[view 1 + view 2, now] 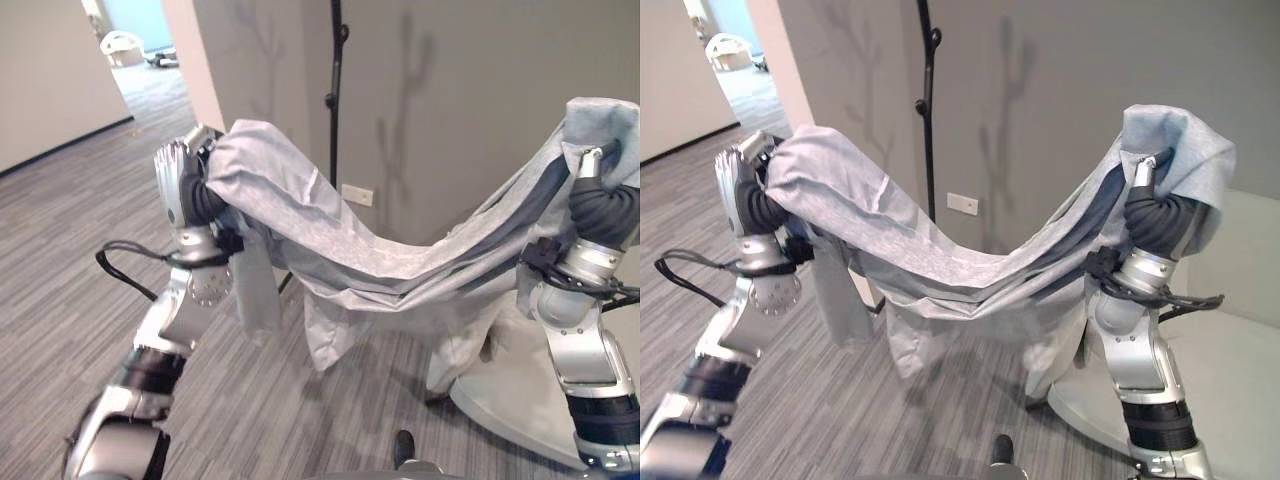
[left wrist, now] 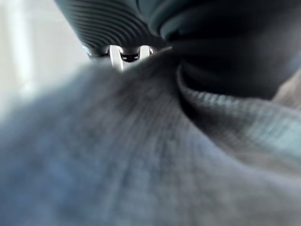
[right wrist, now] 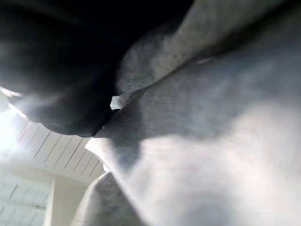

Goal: Hang the clothes on the sofa on the clothes rack.

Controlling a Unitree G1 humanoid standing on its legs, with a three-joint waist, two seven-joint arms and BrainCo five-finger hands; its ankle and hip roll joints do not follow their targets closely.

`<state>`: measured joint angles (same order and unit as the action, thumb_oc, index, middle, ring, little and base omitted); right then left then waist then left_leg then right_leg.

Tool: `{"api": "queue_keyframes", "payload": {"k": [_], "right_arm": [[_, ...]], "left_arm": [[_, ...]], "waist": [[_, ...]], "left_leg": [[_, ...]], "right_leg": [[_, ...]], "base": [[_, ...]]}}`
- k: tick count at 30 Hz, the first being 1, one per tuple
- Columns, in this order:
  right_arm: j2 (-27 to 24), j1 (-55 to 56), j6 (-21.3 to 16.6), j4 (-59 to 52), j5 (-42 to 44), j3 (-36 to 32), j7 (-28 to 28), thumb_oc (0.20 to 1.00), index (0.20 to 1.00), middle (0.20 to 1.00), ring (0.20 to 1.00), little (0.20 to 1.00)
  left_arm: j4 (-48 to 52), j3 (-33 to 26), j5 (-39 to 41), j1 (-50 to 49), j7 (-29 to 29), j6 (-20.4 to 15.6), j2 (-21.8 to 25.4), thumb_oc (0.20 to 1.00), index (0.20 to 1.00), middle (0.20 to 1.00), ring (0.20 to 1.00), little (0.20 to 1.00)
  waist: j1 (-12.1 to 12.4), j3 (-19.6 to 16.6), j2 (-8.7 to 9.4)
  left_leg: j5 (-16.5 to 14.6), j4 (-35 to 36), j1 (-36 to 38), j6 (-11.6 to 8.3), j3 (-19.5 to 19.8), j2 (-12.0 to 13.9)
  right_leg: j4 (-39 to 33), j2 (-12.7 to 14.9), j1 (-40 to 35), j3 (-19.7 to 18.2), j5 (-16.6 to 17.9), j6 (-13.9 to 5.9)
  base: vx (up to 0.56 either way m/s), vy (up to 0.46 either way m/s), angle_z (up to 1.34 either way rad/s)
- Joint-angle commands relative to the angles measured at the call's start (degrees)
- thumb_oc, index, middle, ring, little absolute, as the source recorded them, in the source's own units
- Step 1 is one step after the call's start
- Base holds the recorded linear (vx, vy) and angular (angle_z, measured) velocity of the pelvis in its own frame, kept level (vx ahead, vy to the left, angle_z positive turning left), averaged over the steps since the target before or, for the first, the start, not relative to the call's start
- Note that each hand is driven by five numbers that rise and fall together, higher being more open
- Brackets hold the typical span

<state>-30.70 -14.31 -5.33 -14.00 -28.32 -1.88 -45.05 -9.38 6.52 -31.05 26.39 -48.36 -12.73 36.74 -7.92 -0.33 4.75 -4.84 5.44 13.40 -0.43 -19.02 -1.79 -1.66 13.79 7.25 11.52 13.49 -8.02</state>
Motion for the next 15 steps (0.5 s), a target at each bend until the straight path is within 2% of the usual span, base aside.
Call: {"api": "queue_keyframes", "payload": {"k": [1, 2, 3, 4, 5, 6, 7, 8, 9, 10, 11, 12, 14, 15], "right_arm": [[-8.53, -8.08, -0.10, 0.79, -3.93, 0.63, 0.03, 0.200, 0.200, 0.200, 0.200, 0.200], [-8.57, -8.26, -0.16, 0.95, -3.88, 0.69, -0.02, 0.200, 0.200, 0.200, 0.200, 0.200], [-11.91, -8.61, -1.62, 1.89, -3.29, 1.49, 1.62, 0.200, 0.200, 0.200, 0.200, 0.200], [-11.91, -8.67, -1.63, 1.94, -3.28, 1.52, 1.61, 0.200, 0.200, 0.200, 0.200, 0.200], [-13.75, -8.75, -2.36, 2.15, -3.51, 1.88, 2.37, 0.200, 0.200, 0.200, 0.200, 0.200], [-16.65, -8.70, -3.60, 2.16, -4.37, 2.05, 3.16, 0.200, 0.200, 0.200, 0.200, 0.200], [-16.70, -8.75, -3.66, 2.21, -4.34, 2.05, 3.15, 0.200, 0.200, 0.200, 0.200, 0.200], [-19.83, -8.79, -4.92, 2.41, -4.87, 2.07, 3.04, 0.200, 0.200, 0.200, 0.200, 0.200], [-21.51, -9.04, -5.39, 2.64, -5.01, 2.10, 2.66, 0.200, 0.200, 0.200, 0.200, 0.200], [-21.51, -9.17, -5.51, 2.89, -4.98, 2.05, 2.51, 0.200, 0.200, 0.200, 0.200, 0.200], [-22.76, -9.50, -5.60, 2.95, -4.96, 2.20, 2.16, 0.200, 0.200, 0.200, 0.200, 0.200], [-23.85, -9.99, -5.69, 3.62, -4.98, 2.55, 1.99, 0.200, 0.200, 0.200, 0.200, 0.200], [-25.81, -10.43, -5.50, 3.81, -5.01, 2.46, 2.38, 0.200, 0.200, 0.200, 0.200, 0.200], [-27.04, -10.20, -5.65, 3.65, -5.33, 1.69, 2.74, 0.200, 0.200, 0.200, 0.200, 0.200]], "left_arm": [[-3.95, 0.28, -3.80, 9.88, -3.31, 3.31, 7.25, 0.200, 0.200, 0.200, 0.200, 0.200], [-4.13, 0.34, -3.77, 10.05, -3.39, 3.29, 7.28, 0.200, 0.200, 0.200, 0.200, 0.200], [-6.40, -0.15, -3.42, 10.51, -3.07, 4.03, 10.02, 0.200, 0.200, 0.200, 0.200, 0.200], [-6.42, -0.17, -3.42, 10.53, -3.08, 4.01, 10.04, 0.200, 0.200, 0.200, 0.200, 0.200], [-7.60, -0.59, -3.62, 10.43, -3.03, 4.23, 11.84, 0.200, 0.200, 0.200, 0.200, 0.200], [-9.19, -0.78, -3.20, 10.61, -2.38, 4.10, 13.99, 0.200, 0.200, 0.200, 0.200, 0.200], [-9.25, -0.80, -3.15, 10.66, -2.37, 4.03, 13.98, 0.200, 0.200, 0.200, 0.200, 0.200], [-10.21, 0.26, -3.48, 12.26, -1.53, 3.75, 16.73, 0.200, 0.200, 0.200, 0.200, 0.200], [-11.01, 0.89, -3.80, 12.66, -1.31, 3.91, 18.39, 0.200, 0.200, 0.200, 0.200, 0.200], [-11.29, 1.24, -3.74, 13.14, -1.38, 3.85, 18.44, 0.200, 0.200, 0.200, 0.200, 0.200], [-11.58, 1.54, -3.98, 13.13, -0.93, 4.17, 19.78, 0.200, 0.200, 0.200, 0.200, 0.200], [-11.86, 1.65, -4.45, 12.97, -0.73, 4.68, 20.87, 0.200, 0.200, 0.200, 0.200, 0.200], [-11.98, 1.15, -5.44, 12.10, 0.35, 5.40, 22.82, 0.200, 0.200, 0.200, 0.200, 0.200], [-12.51, 0.16, -6.42, 11.25, 1.10, 6.14, 24.28, 0.200, 0.200, 0.200, 0.200, 0.200]], "waist": [[0.36, -2.29, -2.08], [0.32, -2.22, -1.97], [-0.16, -3.34, -2.45], [-0.18, -3.35, -2.43], [-0.36, -3.74, -2.82], [-0.44, -3.66, -3.31], [-0.51, -3.67, -3.43], [-0.19, -3.48, -3.12], [0.20, -3.20, -2.60], [-0.15, -3.20, -2.72], [0.37, -2.87, -2.13], [0.52, -2.60, -1.76], [1.10, -2.16, -1.92], [1.99, -1.93, -1.53]], "left_leg": [[-4.02, -0.44, 2.28, -0.06, 5.34, 4.65], [-3.75, -0.44, 2.15, -0.14, 5.32, 4.60], [-4.45, -0.49, 4.01, -0.96, 5.46, 6.21], [-4.40, -0.48, 3.96, -0.98, 5.47, 6.20], [-4.60, -1.24, 4.61, -1.56, 5.54, 7.39], [-2.93, -5.57, 3.58, -2.77, 5.80, 9.93], [-3.14, -6.02, 3.29, -2.93, 5.91, 10.17], [2.15, -14.21, -0.30, -4.96, 6.25, 13.29], [5.31, -19.51, -2.45, -5.75, 6.22, 15.23], [4.90, -20.84, -3.51, -6.06, 6.97, 15.76], [7.12, -25.27, -5.48, -6.03, 6.84, 16.61], [7.79, -29.12, -7.35, -5.81, 6.51, 17.79], [5.53, -30.97, -9.40, -5.34, 6.00, 18.27], [3.02, -28.58, -12.36, -4.60, 5.44, 17.06]], "right_leg": [[1.52, -2.15, -0.81, -0.45, -4.21, -3.28], [1.56, -2.08, -0.68, -0.43, -4.06, -3.11], [3.04, -3.50, -0.97, -0.74, -5.59, -2.49], [3.05, -3.48, -0.92, -0.74, -5.57, -2.45], [3.77, -4.53, -1.17, -0.87, -6.78, -1.82], [4.16, -6.50, -2.09, -1.17, -8.33, -0.86], [4.14, -6.65, -2.07, -1.04, -8.35, -0.73], [2.83, -8.20, -3.86, -0.42, -8.74, 0.69], [2.05, -8.85, -5.01, 0.17, -9.12, 1.72], [1.75, -9.17, -5.03, 0.70, -8.99, 2.01], [1.24, -9.47, -6.17, 0.91, -9.67, 2.85], [0.55, -9.92, -7.16, 1.56, -10.33, 3.67], [-0.16, -10.45, -9.31, 0.64, -12.62, 3.58], [-1.00, -9.63, -10.87, 0.13, -13.15, 3.24]], "base": [[0.21, -0.075, 0.10], [0.35, -0.116, -0.08], [0.23, -0.089, -0.14], [0.36, -0.135, -0.21], [0.28, -0.181, -0.17], [0.28, -0.188, -0.13], [0.29, -0.310, -0.10], [0.20, -0.287, -0.04], [0.18, -0.297, 0.01], [0.12, -0.191, 0.03], [0.11, -0.159, 0.12], [0.25, -0.159, 0.19], [0.28, -0.047, 0.16], [0.25, 0.043, 0.04]]}}
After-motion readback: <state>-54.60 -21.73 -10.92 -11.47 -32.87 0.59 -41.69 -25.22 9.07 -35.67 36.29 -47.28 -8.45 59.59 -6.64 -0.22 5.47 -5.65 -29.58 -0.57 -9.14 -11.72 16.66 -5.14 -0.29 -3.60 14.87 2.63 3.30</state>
